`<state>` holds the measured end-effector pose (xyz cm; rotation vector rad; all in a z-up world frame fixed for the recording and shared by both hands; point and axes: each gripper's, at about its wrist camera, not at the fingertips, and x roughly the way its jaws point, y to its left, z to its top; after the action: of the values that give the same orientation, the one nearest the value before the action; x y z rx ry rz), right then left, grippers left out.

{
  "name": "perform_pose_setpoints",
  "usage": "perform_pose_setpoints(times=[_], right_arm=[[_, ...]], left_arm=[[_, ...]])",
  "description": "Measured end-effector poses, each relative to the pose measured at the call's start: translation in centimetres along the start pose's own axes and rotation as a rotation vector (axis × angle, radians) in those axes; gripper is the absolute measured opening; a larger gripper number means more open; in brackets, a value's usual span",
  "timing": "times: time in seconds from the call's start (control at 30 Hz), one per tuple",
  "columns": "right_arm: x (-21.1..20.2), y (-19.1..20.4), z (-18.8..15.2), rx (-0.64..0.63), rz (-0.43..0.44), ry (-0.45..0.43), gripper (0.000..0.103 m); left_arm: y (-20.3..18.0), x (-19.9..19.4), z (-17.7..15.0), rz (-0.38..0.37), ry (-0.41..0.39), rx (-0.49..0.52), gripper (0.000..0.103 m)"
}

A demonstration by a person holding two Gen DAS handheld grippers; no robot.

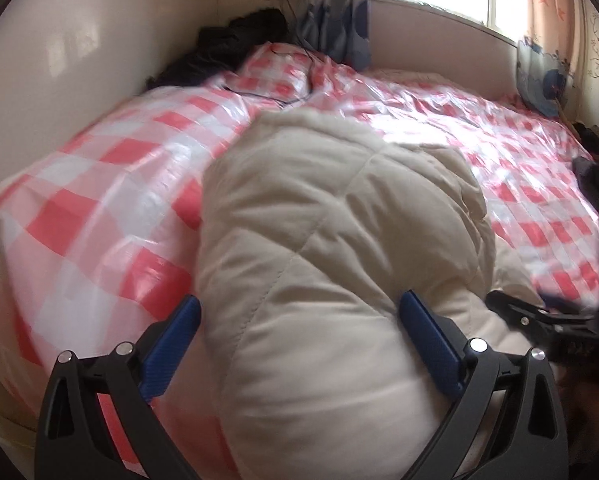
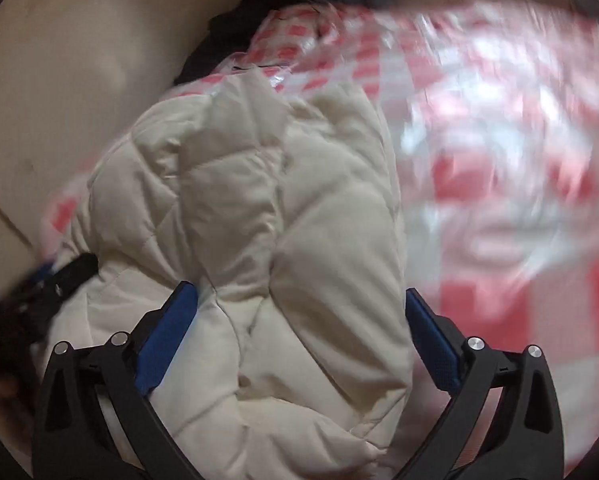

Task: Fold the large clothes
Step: 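Open both grippers and pull them back from the folded jacket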

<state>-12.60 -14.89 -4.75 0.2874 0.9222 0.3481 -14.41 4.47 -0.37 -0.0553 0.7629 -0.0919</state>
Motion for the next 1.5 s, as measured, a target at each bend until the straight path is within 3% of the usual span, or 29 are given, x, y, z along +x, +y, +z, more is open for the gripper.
perform_pose_setpoints(times=[0.03, 0.13, 0.27, 0.33, 0.43, 0.5, 0.63, 0.77, 0.97, 1.13, 1.5], right_arm=[[0.1, -0.2, 0.3, 0.027, 0.009, 0.014, 0.096], [-1.4, 2.1, 1.4, -0.032, -0.074, 0.023, 0.096], [-5.3, 4.4, 0.2, -0.131, -0.137, -0.092, 0.096], [-3.5, 3.7, -0.9, -0.127, -0.177, 0.008, 0.096], [-2.1, 1.8, -0.7, -0.031, -0.096, 0.087, 0.096], [-3.4, 2.1, 0.2, 0.007, -0.096, 0.094, 0.096], [-7.4, 5.3, -0.1, -0.103, -0.104, 0.006, 0.096], [-9.5, 7.0, -1.5, -0.154, -0.127, 0.001, 0.096], [-11.7, 8.4, -3.3, -0.15, -0.17, 0.027, 0.096], [-12.6, 9.5, -3.8, -0.201, -0.229, 0.034, 0.096], [-11.9, 11.2, -4.4, -0.265, -0.275, 0.129, 0.096]], left_arm=[[0.0, 0.0, 0.1, 0.01, -0.009, 0.006, 0.096], [0.0, -0.2, -0.1, 0.039, -0.037, 0.018, 0.096], [1.2, -0.2, -0.1, 0.015, -0.036, -0.033, 0.096], [1.1, -0.1, -0.3, 0.005, -0.034, -0.034, 0.096], [0.2, -0.5, -0.3, 0.041, -0.021, 0.001, 0.097], [-0.4, -2.3, -0.2, 0.073, -0.018, 0.03, 0.096], [-1.7, -6.7, -0.8, 0.102, -0.068, 0.099, 0.096], [-2.7, -9.4, -1.5, 0.088, -0.056, 0.136, 0.096], [-2.5, -11.9, -2.5, 0.037, -0.014, 0.065, 0.096], [-2.6, -13.1, -3.3, 0.048, 0.008, 0.039, 0.096], [-1.7, -12.7, -3.9, -0.018, 0.098, -0.05, 0.096]])
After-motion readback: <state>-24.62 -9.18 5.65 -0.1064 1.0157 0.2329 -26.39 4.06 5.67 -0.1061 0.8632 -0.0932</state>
